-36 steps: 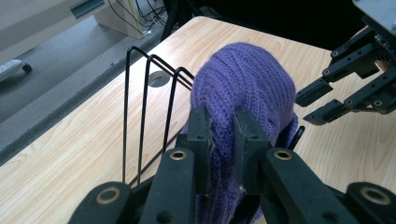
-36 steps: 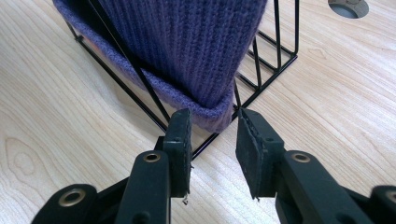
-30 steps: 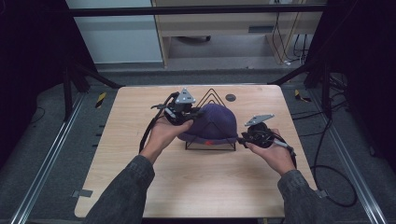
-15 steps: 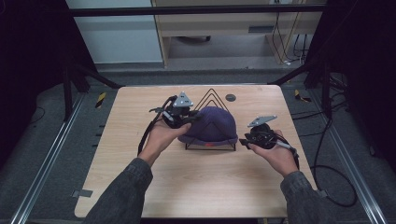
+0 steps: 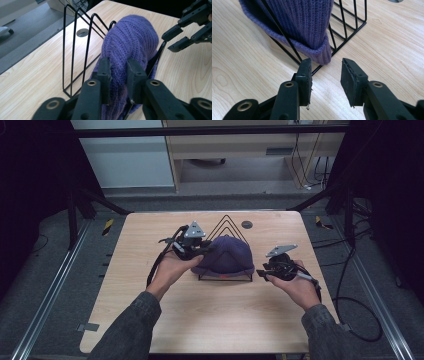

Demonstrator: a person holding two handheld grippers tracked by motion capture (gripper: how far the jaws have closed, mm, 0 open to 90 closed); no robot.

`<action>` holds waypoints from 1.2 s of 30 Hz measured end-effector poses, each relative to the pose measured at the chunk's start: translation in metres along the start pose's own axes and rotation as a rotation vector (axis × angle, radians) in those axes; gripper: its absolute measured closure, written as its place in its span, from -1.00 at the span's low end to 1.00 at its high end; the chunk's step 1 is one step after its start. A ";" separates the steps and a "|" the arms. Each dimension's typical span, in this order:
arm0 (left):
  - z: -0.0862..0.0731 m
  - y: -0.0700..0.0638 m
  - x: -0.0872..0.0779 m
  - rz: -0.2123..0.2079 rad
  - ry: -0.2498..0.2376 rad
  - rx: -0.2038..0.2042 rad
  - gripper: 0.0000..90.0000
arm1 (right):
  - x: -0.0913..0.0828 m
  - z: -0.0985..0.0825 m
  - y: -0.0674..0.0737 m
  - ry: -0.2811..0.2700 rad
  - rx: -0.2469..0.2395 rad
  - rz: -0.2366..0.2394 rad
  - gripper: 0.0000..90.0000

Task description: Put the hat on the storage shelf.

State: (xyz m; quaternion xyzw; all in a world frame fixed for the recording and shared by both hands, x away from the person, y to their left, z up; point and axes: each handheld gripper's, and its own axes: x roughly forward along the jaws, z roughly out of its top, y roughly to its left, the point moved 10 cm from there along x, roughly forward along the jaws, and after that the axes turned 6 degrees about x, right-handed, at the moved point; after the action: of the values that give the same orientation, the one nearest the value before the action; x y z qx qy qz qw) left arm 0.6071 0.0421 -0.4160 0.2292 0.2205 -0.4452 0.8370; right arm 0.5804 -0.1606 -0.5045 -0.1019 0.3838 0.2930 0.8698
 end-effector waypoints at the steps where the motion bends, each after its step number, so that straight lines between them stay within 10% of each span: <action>1: 0.000 0.000 -0.001 0.007 0.001 0.000 0.59 | 0.000 0.000 0.000 0.000 0.000 0.000 0.34; 24: -0.006 -0.010 -0.034 0.029 0.005 -0.048 -0.57 | -0.020 -0.001 0.005 -0.071 0.041 -0.033 -0.29; 36: -0.038 -0.030 -0.060 0.008 0.057 -0.081 -0.80 | -0.050 0.009 0.020 -0.158 0.046 -0.059 -0.71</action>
State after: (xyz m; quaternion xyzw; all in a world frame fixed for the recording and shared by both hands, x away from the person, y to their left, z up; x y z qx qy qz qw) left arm 0.5447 0.0880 -0.4172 0.2088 0.2610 -0.4258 0.8408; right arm 0.5471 -0.1626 -0.4611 -0.0697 0.3175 0.2654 0.9077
